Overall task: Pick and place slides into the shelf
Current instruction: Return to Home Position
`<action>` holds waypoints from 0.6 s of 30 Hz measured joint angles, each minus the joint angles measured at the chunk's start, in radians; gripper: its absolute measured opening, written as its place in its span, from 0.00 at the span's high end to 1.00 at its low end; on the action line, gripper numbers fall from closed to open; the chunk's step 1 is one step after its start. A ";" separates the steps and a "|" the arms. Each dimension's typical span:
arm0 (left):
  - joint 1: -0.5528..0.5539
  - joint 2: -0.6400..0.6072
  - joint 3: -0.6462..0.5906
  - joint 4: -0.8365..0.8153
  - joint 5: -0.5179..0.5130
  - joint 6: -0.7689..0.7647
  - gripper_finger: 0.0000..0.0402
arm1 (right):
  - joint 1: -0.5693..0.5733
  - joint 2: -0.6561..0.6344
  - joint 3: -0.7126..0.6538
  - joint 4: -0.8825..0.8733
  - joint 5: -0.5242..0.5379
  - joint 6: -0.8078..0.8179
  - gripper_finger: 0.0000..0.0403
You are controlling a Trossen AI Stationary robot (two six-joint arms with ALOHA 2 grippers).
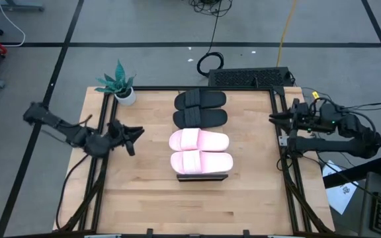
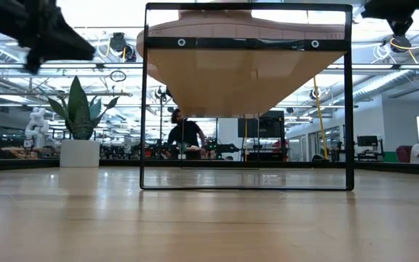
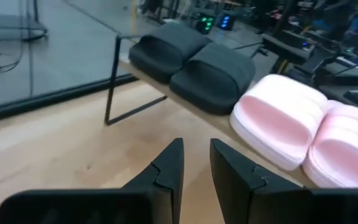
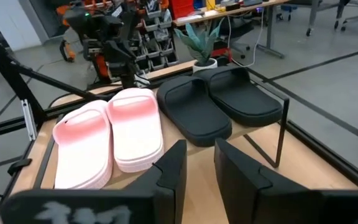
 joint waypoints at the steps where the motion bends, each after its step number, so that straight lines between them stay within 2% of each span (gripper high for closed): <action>1: 0.051 -0.018 -0.019 0.054 0.055 0.061 0.81 | 0.000 -0.002 0.000 -0.001 0.001 0.000 0.82; 6: 0.286 -0.113 -0.102 0.124 0.316 0.157 0.81 | 0.000 -0.025 0.000 -0.001 -0.001 -0.001 0.82; 10: 0.412 -0.186 -0.117 0.168 0.492 0.228 0.81 | 0.000 -0.053 -0.023 0.041 -0.016 -0.009 0.82; 13: 0.486 -0.192 -0.142 0.247 0.628 0.281 0.81 | 0.000 -0.084 -0.085 0.124 -0.055 -0.031 0.82; 16: 0.543 -0.183 -0.150 0.218 0.716 0.266 0.81 | 0.000 -0.111 -0.161 0.145 -0.055 -0.019 0.82; 18: 0.561 -0.176 -0.151 0.198 0.734 0.252 0.81 | 0.000 -0.120 -0.221 0.177 -0.056 -0.003 0.82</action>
